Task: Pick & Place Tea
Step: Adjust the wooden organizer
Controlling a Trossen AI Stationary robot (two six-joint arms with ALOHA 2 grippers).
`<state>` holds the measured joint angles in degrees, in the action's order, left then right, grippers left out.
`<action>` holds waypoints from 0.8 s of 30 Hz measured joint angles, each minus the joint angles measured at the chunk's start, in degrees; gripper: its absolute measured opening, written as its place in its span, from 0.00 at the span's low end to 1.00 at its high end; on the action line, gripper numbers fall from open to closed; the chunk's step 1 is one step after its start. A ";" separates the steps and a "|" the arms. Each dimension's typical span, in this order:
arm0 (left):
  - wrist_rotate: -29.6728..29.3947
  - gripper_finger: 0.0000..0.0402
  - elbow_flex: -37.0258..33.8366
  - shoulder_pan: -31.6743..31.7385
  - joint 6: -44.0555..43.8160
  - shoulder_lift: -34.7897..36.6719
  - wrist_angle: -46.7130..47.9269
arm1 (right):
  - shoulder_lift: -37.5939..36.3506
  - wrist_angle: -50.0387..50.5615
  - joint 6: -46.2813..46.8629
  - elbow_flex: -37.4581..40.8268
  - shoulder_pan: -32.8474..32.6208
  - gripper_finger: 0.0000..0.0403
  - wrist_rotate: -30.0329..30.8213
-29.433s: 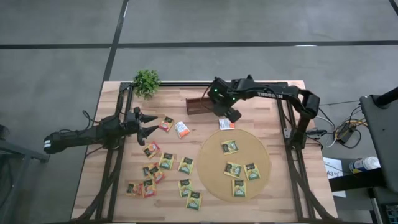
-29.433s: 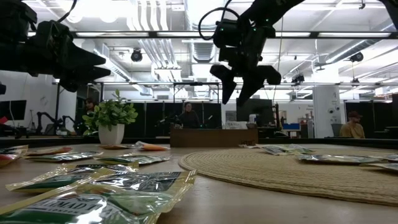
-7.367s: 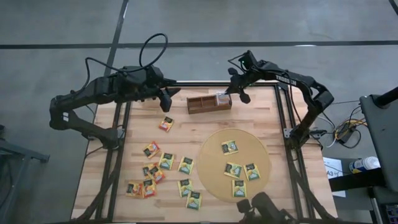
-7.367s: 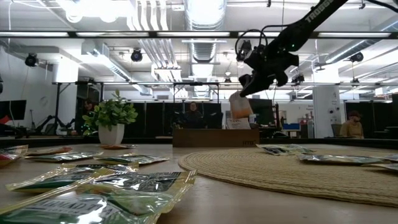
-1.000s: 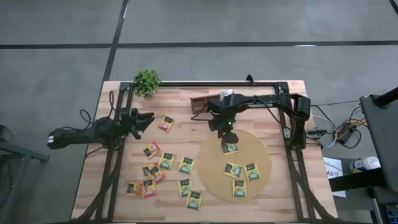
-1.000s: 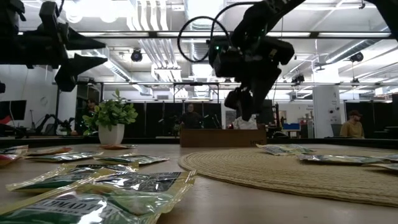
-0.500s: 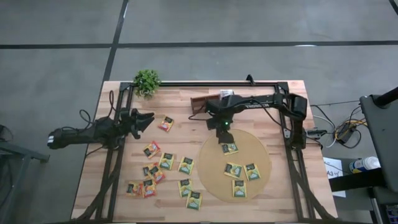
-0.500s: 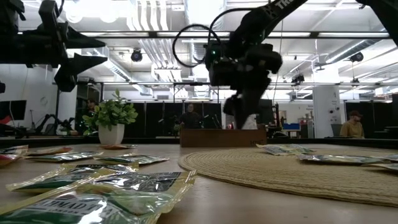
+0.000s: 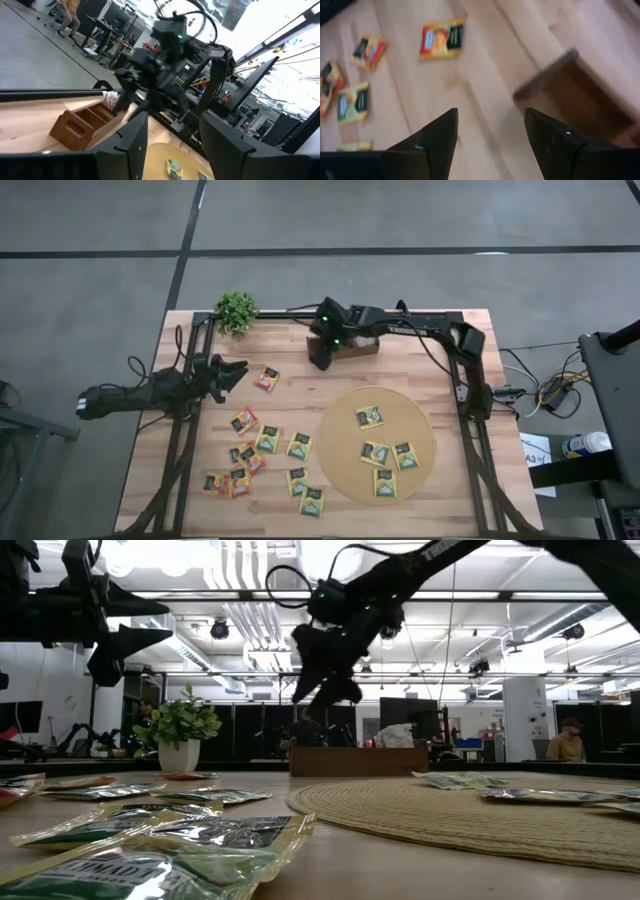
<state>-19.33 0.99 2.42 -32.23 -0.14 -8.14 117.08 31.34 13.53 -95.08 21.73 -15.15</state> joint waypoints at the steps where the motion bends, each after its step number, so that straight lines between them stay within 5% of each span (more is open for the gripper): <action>1: 0.02 0.43 0.00 0.00 0.01 0.00 -0.01 | 1.31 0.03 -0.01 -1.69 0.13 0.56 -0.67; 8: 0.11 0.43 0.04 0.00 -0.41 0.00 -0.67 | 10.94 12.09 -2.25 -15.95 0.01 0.56 -3.94; 14: 0.28 0.43 0.04 0.00 -2.93 0.02 -0.44 | 13.00 19.41 -13.13 -24.24 0.05 0.56 3.14; 18: 0.27 0.43 0.09 0.00 -2.97 0.02 -0.44 | 13.14 22.40 -19.60 -26.10 -0.13 0.56 9.78; 24: 0.26 0.43 0.09 0.00 -2.97 0.02 -0.42 | 13.41 22.69 -21.57 -24.20 -0.07 0.56 9.07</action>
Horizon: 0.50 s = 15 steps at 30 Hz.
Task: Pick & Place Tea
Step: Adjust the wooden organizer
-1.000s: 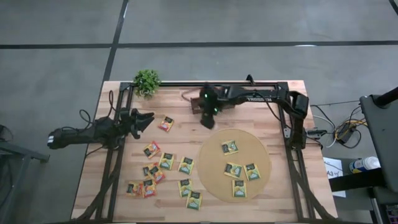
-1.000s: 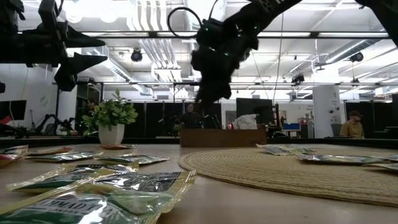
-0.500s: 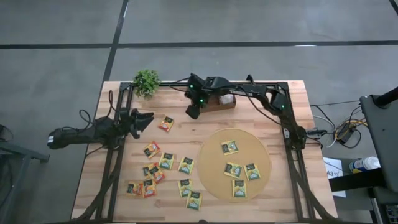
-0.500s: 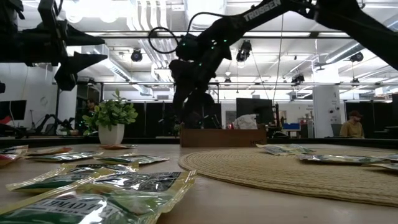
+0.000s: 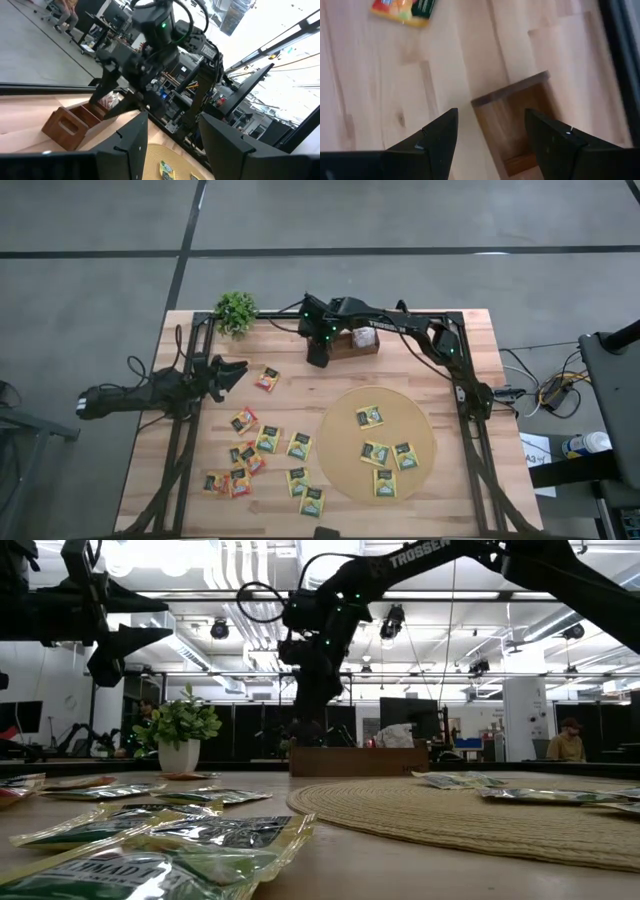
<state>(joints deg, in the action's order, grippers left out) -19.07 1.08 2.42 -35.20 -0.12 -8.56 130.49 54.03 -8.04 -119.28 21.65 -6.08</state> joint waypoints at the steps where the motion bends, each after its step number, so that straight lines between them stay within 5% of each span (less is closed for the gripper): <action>1: 0.00 0.43 0.00 0.00 0.00 0.00 0.00 | 0.01 -0.15 -0.56 0.68 -0.26 0.56 0.03; 15: -0.07 0.43 0.00 0.00 0.02 0.00 0.00 | 0.03 -4.02 1.75 4.50 -1.66 0.56 -0.35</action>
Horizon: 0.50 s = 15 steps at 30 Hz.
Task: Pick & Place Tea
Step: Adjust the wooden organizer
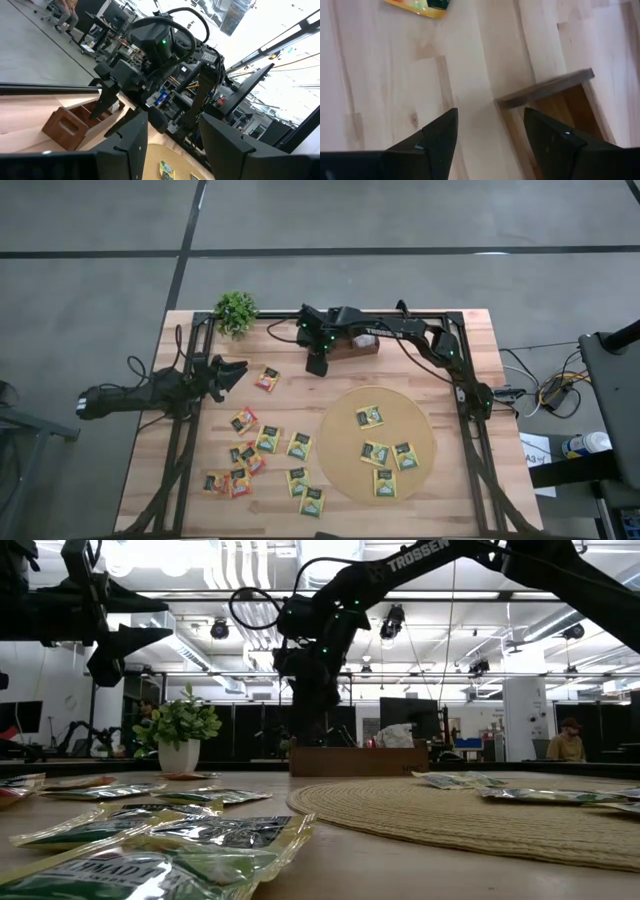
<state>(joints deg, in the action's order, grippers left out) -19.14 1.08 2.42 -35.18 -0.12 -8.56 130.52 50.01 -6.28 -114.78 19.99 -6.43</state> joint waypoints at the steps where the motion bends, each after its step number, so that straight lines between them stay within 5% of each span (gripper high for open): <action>1: 0.00 0.43 0.00 0.00 0.00 0.00 0.00 | 0.00 -0.02 0.13 0.25 0.00 0.56 0.02; 15: -0.02 0.43 0.00 0.00 0.00 0.00 0.01 | 0.00 -2.98 1.10 1.83 0.10 0.56 0.19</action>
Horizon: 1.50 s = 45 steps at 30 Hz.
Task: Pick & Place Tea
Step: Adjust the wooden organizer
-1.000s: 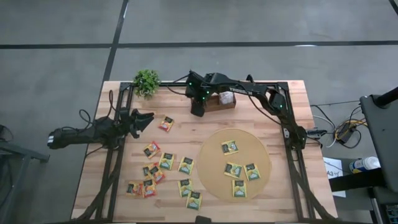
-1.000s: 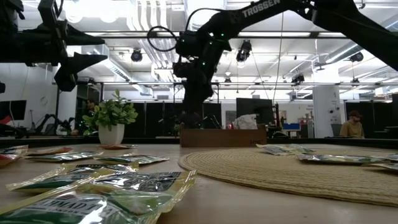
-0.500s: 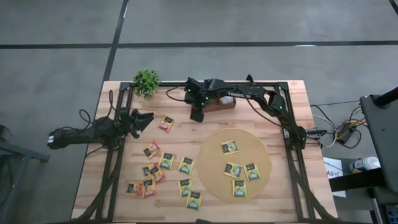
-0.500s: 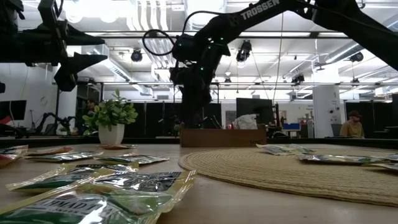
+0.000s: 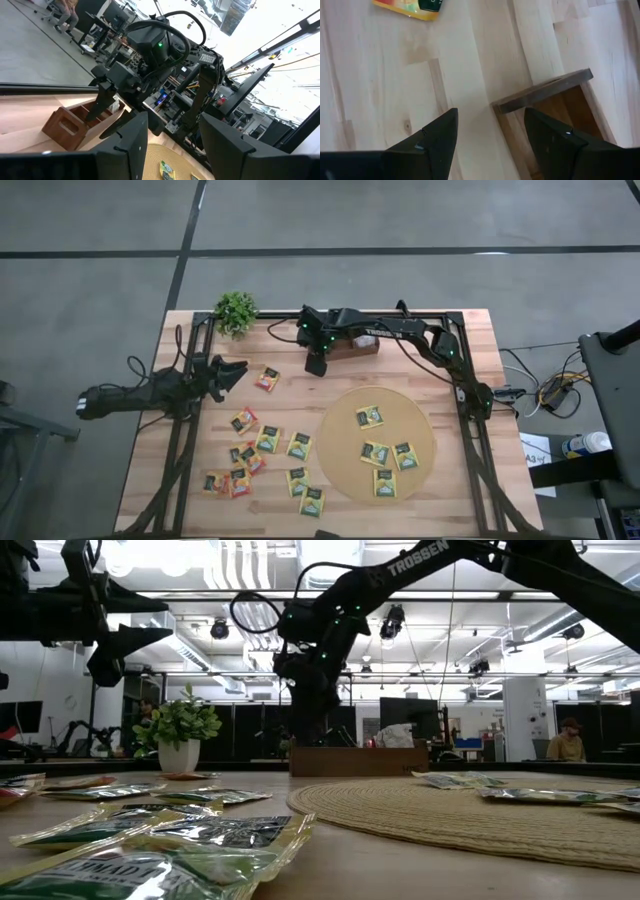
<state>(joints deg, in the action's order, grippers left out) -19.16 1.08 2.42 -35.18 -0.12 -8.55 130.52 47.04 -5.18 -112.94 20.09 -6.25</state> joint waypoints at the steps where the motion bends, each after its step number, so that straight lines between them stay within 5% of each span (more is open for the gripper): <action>1: 0.00 0.43 0.00 0.00 0.00 0.00 -0.01 | 0.00 -0.04 0.59 0.09 0.05 0.56 0.03; 27: -0.02 0.43 0.00 0.00 0.02 0.00 -0.01 | 0.00 -14.54 14.13 3.04 1.54 0.56 -4.12; 38: -0.02 0.43 -0.02 0.00 0.02 0.00 0.01 | -1.48 -3.13 12.60 -0.20 2.94 0.56 -0.37; 45: -0.02 0.43 -0.02 0.02 0.54 0.00 0.01 | -6.40 7.14 24.32 -0.08 3.28 0.56 12.79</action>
<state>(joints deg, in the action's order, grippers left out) -19.18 1.06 2.43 -34.64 -0.12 -8.54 124.12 54.17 19.14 -113.03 23.38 6.55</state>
